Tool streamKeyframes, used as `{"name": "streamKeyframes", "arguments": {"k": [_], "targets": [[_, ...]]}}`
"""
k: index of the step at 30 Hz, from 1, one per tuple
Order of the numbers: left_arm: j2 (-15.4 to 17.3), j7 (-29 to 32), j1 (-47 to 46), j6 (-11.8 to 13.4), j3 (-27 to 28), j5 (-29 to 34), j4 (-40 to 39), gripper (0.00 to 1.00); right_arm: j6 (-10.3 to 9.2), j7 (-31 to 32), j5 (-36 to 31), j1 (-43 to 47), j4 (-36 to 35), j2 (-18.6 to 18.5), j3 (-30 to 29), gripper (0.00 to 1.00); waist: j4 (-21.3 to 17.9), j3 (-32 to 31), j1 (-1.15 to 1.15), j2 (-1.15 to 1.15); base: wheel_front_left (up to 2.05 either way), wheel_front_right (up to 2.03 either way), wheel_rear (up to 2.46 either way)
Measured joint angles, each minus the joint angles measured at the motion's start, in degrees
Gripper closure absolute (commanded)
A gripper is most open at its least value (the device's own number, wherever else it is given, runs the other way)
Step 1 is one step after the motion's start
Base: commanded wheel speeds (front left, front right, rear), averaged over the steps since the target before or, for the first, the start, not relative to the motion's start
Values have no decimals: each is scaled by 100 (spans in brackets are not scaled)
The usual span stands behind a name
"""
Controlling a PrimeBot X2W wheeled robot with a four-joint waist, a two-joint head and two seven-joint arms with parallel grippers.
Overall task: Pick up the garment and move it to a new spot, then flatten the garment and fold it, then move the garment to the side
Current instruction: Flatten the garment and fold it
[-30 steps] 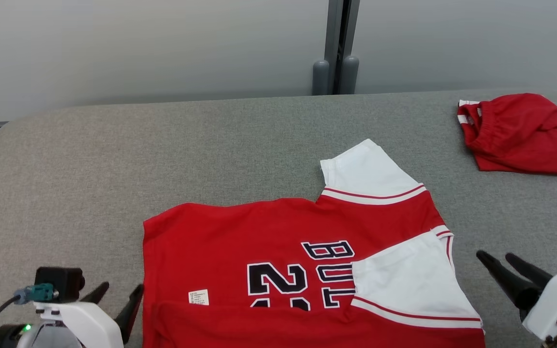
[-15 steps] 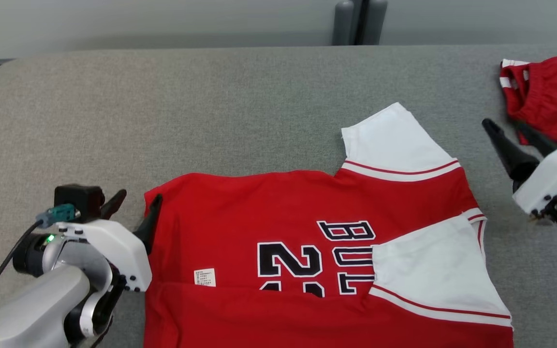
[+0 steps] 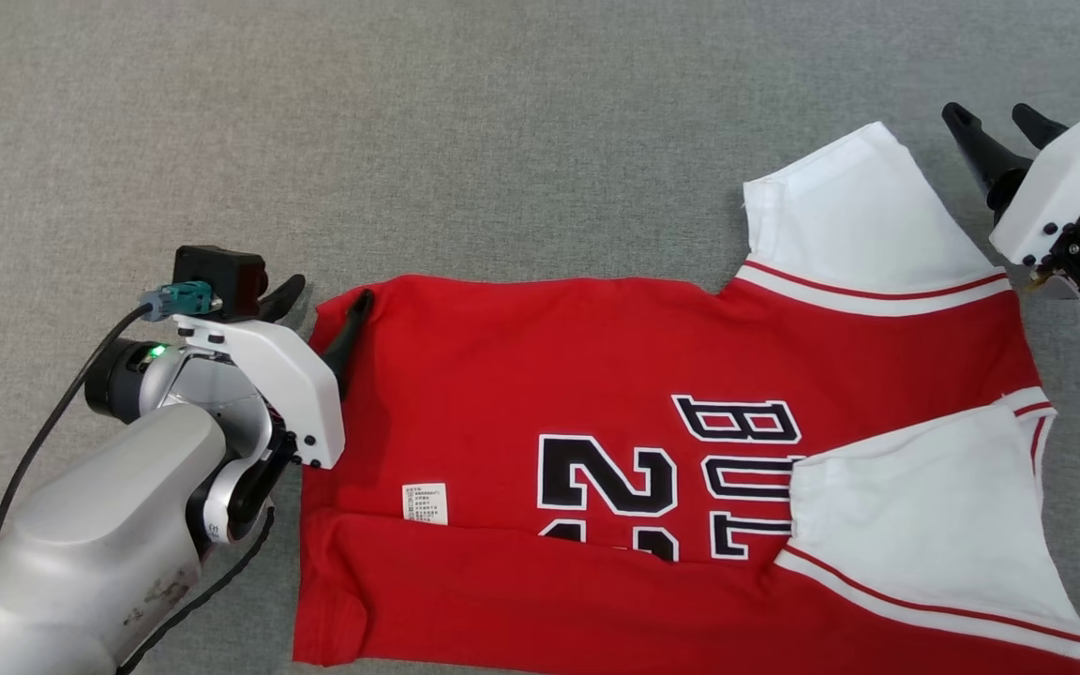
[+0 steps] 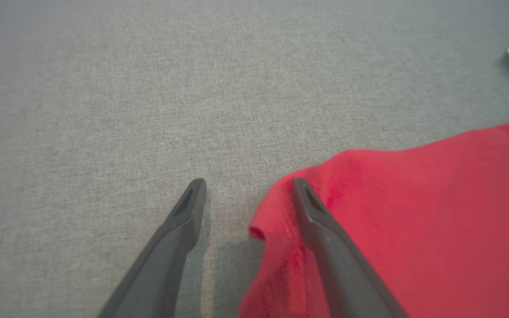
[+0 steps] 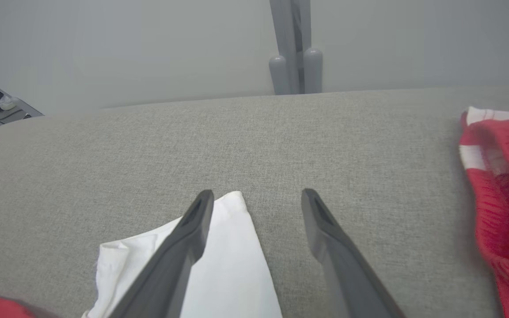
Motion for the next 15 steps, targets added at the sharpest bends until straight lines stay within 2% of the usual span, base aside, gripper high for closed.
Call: {"name": "streamKeyframes", "arguments": {"k": [8,15], "targets": [[-276,283,-130,-402,-166,-16,255,0,0,-86,204,-530,982,-89,537,0,192,207,0,0,0,0,0],[-349,223,-223,-493,-208,19,275,0,0,-146,390,-854,1641,-175,999,0,288,267,0,0,0,0,0]]}}
